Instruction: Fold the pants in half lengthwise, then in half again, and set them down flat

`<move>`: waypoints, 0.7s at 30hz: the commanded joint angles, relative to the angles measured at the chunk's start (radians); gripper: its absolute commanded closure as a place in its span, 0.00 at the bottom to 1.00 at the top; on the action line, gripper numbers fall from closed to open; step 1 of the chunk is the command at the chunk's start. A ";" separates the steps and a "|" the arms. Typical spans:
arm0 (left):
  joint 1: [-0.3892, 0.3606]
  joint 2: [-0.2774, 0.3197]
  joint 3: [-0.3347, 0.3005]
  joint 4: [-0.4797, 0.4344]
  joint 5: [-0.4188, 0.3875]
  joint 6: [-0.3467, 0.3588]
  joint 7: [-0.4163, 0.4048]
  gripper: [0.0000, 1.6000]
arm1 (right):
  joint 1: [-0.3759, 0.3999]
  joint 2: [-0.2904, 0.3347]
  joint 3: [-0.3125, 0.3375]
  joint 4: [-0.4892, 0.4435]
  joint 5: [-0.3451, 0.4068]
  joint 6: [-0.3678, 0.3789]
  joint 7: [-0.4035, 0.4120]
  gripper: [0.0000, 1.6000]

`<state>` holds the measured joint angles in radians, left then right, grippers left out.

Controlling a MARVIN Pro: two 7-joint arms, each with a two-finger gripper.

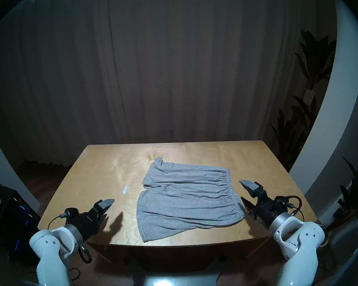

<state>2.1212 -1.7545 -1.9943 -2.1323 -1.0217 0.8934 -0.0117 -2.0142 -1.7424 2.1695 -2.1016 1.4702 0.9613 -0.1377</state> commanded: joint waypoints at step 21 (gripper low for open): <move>0.062 -0.018 0.137 -0.019 -0.012 0.067 0.083 0.00 | 0.013 -0.011 0.015 -0.004 0.274 -0.001 -0.254 0.00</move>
<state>2.1736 -1.7796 -1.8821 -2.1344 -1.0371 0.9593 0.0539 -2.0113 -1.7560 2.1910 -2.1030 1.6795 0.9611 -0.3452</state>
